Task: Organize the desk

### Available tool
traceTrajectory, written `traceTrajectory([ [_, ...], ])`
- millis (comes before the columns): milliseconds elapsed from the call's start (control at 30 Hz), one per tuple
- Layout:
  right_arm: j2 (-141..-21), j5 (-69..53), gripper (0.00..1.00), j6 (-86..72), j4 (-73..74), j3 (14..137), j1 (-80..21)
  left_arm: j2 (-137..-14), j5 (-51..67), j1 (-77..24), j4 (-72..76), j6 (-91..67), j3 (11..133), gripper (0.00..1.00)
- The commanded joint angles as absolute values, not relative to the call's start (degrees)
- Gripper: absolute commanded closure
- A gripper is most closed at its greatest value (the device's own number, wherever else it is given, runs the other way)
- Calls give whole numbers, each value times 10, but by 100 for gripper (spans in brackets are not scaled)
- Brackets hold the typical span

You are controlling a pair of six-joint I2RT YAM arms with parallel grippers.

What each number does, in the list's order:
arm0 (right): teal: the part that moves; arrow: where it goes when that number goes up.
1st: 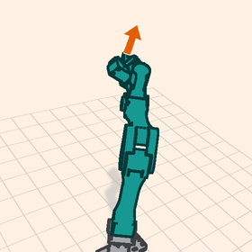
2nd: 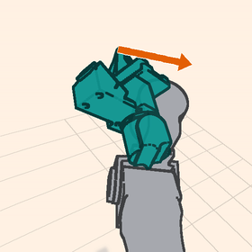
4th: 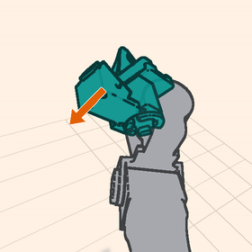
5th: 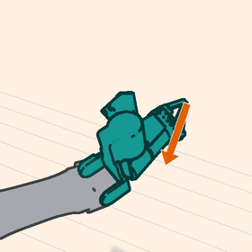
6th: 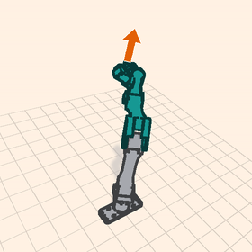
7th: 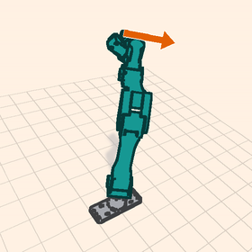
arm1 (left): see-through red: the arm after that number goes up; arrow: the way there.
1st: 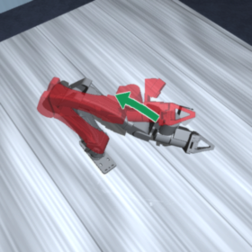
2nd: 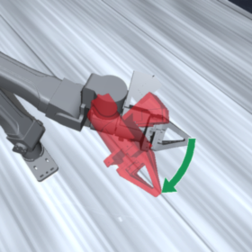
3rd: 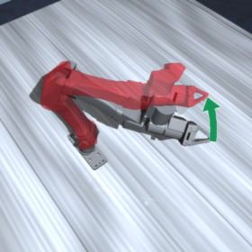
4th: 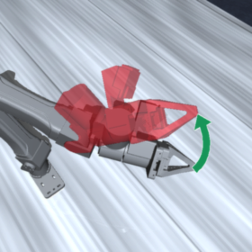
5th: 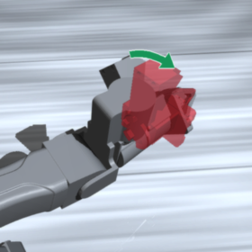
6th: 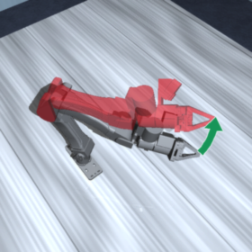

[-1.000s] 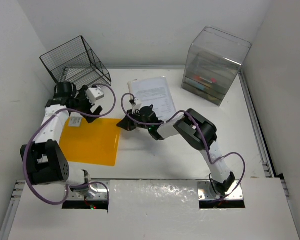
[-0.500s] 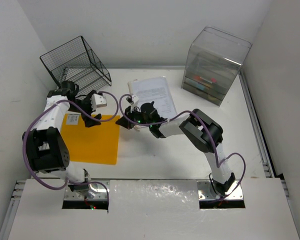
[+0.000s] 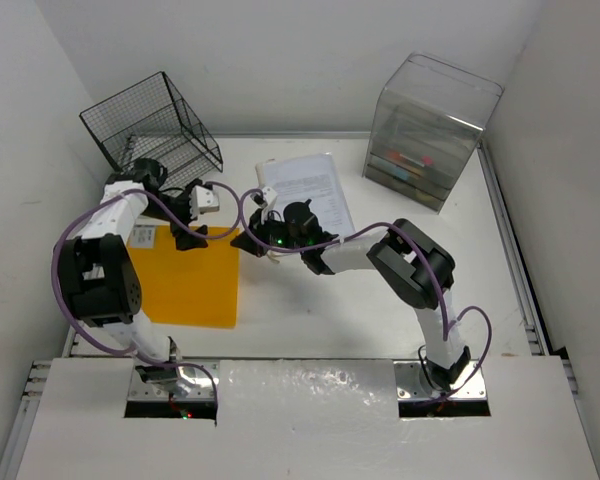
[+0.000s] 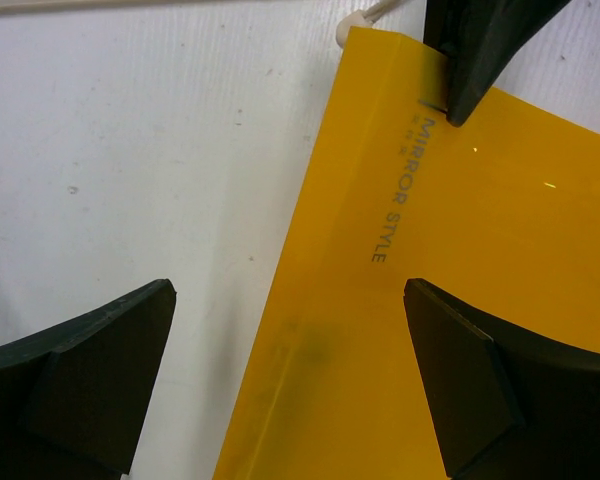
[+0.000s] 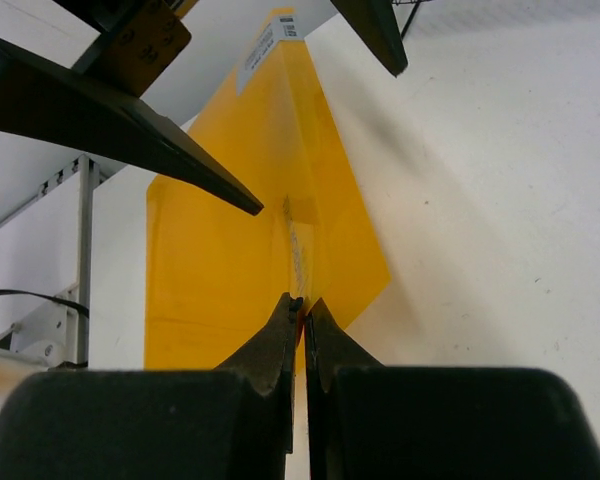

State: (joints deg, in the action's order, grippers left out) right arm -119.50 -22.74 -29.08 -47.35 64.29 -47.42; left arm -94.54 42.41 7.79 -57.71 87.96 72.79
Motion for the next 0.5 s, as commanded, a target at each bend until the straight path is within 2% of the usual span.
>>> traceTrajectory([
  [0, -1160, -242, 100, -259, -492, 643, -478, -952, 448, 70, -607, 918, 747, 3],
  [467, -1136, -261, 100, -233, -485, 636, -479, -996, 439, 58, -639, 963, 763, 5],
])
